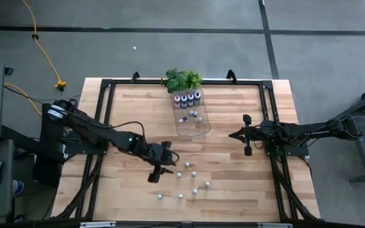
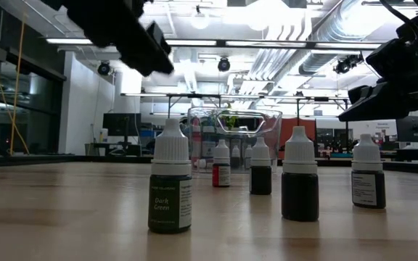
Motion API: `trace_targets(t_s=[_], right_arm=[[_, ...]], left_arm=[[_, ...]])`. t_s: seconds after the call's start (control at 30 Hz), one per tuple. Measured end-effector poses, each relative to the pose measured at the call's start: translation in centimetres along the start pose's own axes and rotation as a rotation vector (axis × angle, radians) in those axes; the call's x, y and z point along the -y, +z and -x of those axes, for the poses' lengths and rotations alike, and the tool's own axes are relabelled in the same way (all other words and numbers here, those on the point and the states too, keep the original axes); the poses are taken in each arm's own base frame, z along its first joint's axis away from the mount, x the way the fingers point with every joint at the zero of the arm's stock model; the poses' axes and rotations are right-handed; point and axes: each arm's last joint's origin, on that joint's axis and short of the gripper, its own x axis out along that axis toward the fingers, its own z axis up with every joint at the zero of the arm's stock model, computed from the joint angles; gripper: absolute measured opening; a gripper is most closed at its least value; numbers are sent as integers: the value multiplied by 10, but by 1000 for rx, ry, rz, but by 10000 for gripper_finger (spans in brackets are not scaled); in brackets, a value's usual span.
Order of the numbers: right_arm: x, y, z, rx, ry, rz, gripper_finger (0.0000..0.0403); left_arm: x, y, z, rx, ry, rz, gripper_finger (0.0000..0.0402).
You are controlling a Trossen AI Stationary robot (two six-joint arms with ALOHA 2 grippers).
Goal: Pick & Place food coloring
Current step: Put the top small red food coloring bottle into the transparent bin
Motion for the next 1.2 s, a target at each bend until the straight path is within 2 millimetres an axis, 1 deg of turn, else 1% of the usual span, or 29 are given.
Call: trace_targets(t_s=[0.07, 0.17, 0.2, 0.3, 0.47, 0.63, 0.7, 0.87, 0.97, 1.03, 1.2], right_arm=[[0, 0, 0, -1, 0, 0, 0], [0, 0, 0, -1, 0, 0, 0], [0, 0, 0, -1, 0, 0, 0], [0, 0, 0, 0, 0, 0, 0], [0, 0, 0, 0, 0, 0, 0], [0, 0, 0, 0, 0, 0, 0], [0, 0, 0, 0, 0, 0, 0], [0, 0, 0, 2, -1, 0, 0], [0, 0, 0, 2, -1, 0, 0], [0, 0, 0, 2, 0, 0, 0], [0, 0, 0, 2, 0, 0, 0]], left_arm=[[1, -4, -6, -17, 16, -3, 179], [0, 0, -18, -11, 59, -4, 211], [-1, -1, -21, -29, 78, -5, 219], [-3, 5, -34, -28, 124, -53, 234], [-3, 12, -54, -57, 131, -143, 238], [-4, 15, -67, -113, 160, -156, 238], [-6, 9, -69, -160, 200, -159, 238], [-10, 5, -76, -181, 289, -162, 238], [-13, 2, -78, -205, 295, -158, 238], [-17, 4, -78, -192, 293, -144, 238], [-23, 0, -83, -204, 278, -112, 238]])
